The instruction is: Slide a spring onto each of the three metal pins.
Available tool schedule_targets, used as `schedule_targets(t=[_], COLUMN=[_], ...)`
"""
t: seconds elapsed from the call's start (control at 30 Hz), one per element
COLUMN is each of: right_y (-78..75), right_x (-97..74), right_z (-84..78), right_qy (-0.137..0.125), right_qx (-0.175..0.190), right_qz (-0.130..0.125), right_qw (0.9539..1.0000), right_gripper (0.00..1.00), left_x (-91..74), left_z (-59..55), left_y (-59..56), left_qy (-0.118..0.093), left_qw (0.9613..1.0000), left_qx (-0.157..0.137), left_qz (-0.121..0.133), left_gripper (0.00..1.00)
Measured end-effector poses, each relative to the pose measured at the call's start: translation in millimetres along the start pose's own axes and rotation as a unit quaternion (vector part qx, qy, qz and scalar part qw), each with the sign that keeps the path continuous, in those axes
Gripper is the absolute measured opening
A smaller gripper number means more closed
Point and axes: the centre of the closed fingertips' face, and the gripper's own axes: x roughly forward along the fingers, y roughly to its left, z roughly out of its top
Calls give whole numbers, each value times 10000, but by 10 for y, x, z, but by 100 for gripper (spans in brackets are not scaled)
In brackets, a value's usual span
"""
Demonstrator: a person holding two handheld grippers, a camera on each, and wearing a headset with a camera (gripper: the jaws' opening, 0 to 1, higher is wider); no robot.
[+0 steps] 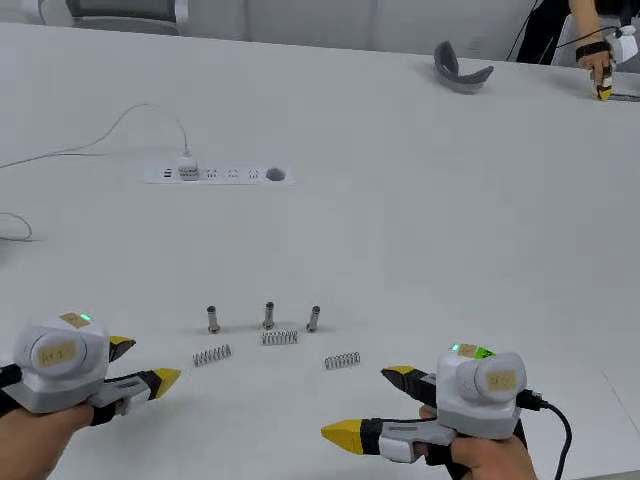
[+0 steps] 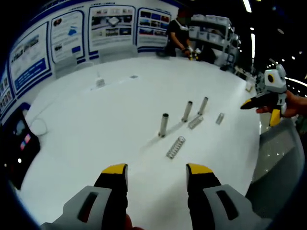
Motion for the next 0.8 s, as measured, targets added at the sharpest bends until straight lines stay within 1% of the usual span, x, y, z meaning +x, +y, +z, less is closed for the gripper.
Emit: schedule_targets(t=[0.07,0.13,0.23,0.33,0.47,0.5,0.6,0.8], right_y=[4,7,10,21,30,32,40,66], right_x=[3,10,21,28,46,49,60,87], right_z=[7,10,9,14,6,5,10,-5], right_qy=[10,20,45,50,76,82,75,102], right_qx=[-23,-43,-75,-94,-123,-125,-133,-161], right_qz=[5,10,15,27,33,37,47,49], right_qw=[10000,10000,10000,9999,9999,9999,9999,9998], right_gripper=[85,85,85,85,85,85,85,85], left_x=[-41,-62,-133,-199,-260,-266,-279,-329], left_z=[-10,-43,-55,-86,-159,-170,-222,-267], left_y=[-3,19,4,-20,-70,-63,-64,-101], left_qy=[-26,-42,-110,-115,-99,-99,-67,-90], left_qw=[10000,10000,9998,9998,9995,9994,9996,9992], left_qx=[-32,-52,-158,-142,-302,-316,-277,-391], left_qz=[9,33,31,43,-43,-55,-54,-58], left_gripper=[52,54,58,60,67,69,70,72])
